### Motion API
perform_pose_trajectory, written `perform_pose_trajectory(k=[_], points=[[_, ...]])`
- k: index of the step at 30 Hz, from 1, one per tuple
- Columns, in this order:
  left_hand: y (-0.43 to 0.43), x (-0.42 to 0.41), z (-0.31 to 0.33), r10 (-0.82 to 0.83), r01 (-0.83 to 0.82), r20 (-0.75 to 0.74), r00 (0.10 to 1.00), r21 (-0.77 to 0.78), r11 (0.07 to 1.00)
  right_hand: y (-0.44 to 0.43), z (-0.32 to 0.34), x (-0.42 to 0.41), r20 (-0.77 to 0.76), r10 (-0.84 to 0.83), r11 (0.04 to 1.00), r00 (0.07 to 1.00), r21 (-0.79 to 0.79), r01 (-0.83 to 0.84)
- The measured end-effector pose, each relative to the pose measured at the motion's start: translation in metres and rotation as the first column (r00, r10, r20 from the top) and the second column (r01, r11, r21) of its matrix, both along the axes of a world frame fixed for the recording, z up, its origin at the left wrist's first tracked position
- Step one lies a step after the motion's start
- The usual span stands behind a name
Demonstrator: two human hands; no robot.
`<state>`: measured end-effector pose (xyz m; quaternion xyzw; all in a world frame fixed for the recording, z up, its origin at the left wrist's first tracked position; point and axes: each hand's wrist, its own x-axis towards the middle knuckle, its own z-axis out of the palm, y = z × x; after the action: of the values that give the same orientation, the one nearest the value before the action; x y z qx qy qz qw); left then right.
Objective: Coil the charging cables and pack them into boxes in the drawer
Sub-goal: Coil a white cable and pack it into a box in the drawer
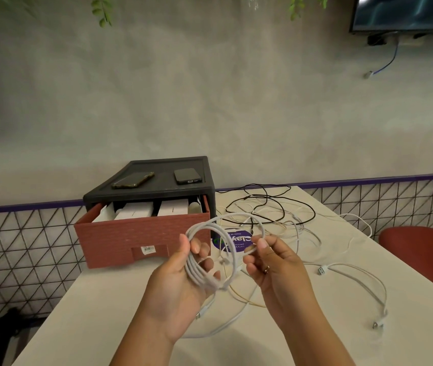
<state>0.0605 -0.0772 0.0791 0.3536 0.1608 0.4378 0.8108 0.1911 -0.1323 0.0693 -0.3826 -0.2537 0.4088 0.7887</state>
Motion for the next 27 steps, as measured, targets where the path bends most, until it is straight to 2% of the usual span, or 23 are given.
perform_pose_trajectory(k=[4,10,15,20,23,27], points=[[0.002,0.005,-0.004,0.007,-0.007,-0.02,1.0,0.002,1.0,-0.001,-0.002,-0.003,-0.024,0.031,1.0,0.999,0.0,-0.031],[-0.002,0.014,-0.008,0.109,-0.109,-0.013,0.994,-0.011,0.994,-0.004,-0.007,-0.012,-0.033,0.141,0.987,0.989,-0.066,-0.143],[-0.013,0.024,-0.011,0.294,-0.283,-0.069,0.953,0.137,0.949,-0.006,-0.007,-0.02,-0.036,0.212,0.974,0.977,-0.079,-0.214],[-0.009,0.02,-0.021,0.383,-0.294,-0.219,0.897,0.351,0.889,-0.006,-0.01,-0.022,0.158,0.276,0.956,0.948,-0.149,-0.253],[-0.007,0.017,-0.021,0.35,-0.254,-0.215,0.912,0.376,0.891,-0.004,-0.01,-0.019,0.283,0.272,0.953,0.92,-0.21,-0.217],[-0.003,0.006,-0.016,0.225,-0.088,-0.251,0.942,0.461,0.883,-0.002,-0.009,-0.008,0.384,0.182,0.967,0.905,-0.238,-0.094]])
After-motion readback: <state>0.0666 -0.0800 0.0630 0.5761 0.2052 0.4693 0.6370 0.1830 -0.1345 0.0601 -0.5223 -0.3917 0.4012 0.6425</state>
